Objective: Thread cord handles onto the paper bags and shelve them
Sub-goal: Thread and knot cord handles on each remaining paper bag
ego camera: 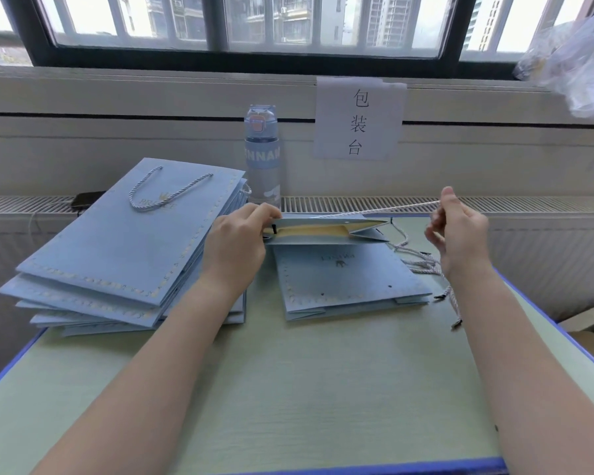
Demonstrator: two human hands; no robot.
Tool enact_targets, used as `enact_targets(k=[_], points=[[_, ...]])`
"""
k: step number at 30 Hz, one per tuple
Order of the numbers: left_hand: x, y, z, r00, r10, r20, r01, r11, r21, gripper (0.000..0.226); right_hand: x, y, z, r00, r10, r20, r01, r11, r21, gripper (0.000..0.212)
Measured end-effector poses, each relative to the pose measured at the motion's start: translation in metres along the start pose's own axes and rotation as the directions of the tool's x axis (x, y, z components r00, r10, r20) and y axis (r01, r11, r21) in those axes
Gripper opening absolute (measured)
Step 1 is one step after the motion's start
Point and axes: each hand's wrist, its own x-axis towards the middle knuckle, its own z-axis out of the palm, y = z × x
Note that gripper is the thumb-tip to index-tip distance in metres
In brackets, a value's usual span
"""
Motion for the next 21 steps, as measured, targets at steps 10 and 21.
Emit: enact_targets(k=[10, 21], points=[[-0.004, 0.004, -0.006, 0.988, 0.143, 0.057, -0.150, 0.980, 0.132, 0.014, 0.001, 0.005, -0.003, 0.991, -0.039, -0.131, 0.024, 0.993, -0.115, 0.028], [-0.016, 0.040, 0.021, 0.919, 0.341, 0.197, -0.329, 0.940, -0.093, 0.025, -0.025, 0.004, 0.016, 0.905, 0.220, 0.363, -0.039, 0.895, -0.444, 0.020]])
